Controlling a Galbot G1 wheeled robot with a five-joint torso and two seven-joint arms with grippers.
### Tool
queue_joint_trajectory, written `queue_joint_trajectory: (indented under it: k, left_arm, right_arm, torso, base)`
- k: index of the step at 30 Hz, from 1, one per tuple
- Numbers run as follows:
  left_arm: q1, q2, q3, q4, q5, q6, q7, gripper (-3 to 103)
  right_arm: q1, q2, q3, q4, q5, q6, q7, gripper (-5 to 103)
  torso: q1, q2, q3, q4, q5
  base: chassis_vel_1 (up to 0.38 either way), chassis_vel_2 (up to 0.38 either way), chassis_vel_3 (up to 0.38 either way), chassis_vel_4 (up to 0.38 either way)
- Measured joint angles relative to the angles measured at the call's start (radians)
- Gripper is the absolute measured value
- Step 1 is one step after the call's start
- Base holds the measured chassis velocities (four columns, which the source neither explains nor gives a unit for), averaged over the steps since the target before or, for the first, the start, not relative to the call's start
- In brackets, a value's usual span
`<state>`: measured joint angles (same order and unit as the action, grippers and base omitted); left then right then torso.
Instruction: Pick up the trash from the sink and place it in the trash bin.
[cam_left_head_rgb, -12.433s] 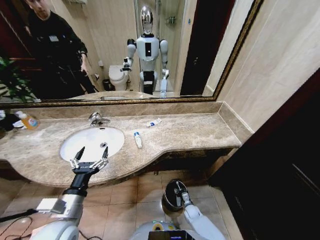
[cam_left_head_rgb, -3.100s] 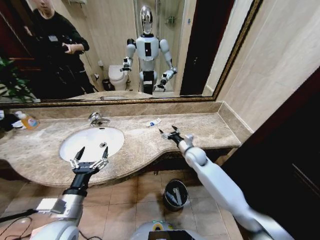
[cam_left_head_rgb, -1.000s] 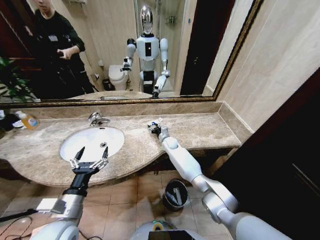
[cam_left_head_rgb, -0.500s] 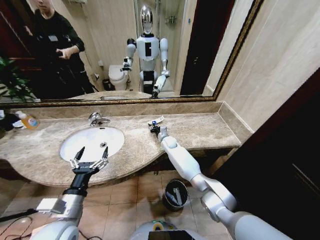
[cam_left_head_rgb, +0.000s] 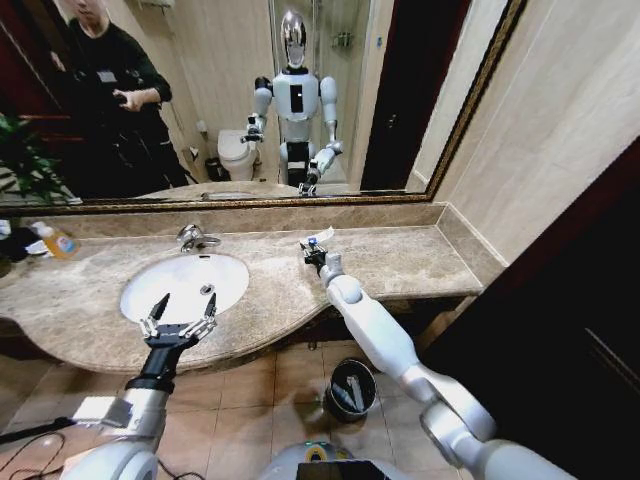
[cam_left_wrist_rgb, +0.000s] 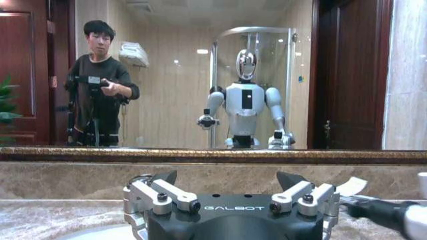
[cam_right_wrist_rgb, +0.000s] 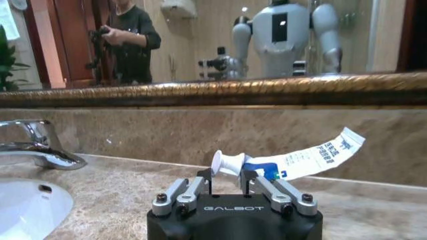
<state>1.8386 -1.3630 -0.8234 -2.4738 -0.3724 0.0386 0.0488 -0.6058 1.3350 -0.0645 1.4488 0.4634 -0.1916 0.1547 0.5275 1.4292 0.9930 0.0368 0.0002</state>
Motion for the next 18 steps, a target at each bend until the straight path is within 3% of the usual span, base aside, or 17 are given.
queue_joint_trajectory:
  k: [3,9,18]
  left_arm:
    - [0.0,0.0,0.0,0.0,0.0,0.0,0.0,100]
    - [0.0,0.0,0.0,0.0,0.0,0.0,0.0,100]
    - [0.0,0.0,0.0,0.0,0.0,0.0,0.0,100]
  right_arm:
    - [-0.03,-0.037,0.001,0.054,0.003,0.001,0.014,26]
    - [-0.212,-0.185,0.069,0.27,0.028,-0.005,0.041,26]
    - [-0.446,-0.305,0.153,0.531,0.051,0.004,0.084,26]
  torso:
    - [0.0,0.0,0.0,0.0,0.0001]
    - [0.0,0.0,0.0,0.0,0.0002]
    - [0.0,0.0,0.0,0.0001,-0.0002]
  base:
    - [0.0,0.0,0.0,0.0]
    - [0.0,0.0,0.0,0.0]
    - [0.0,0.0,0.0,0.0]
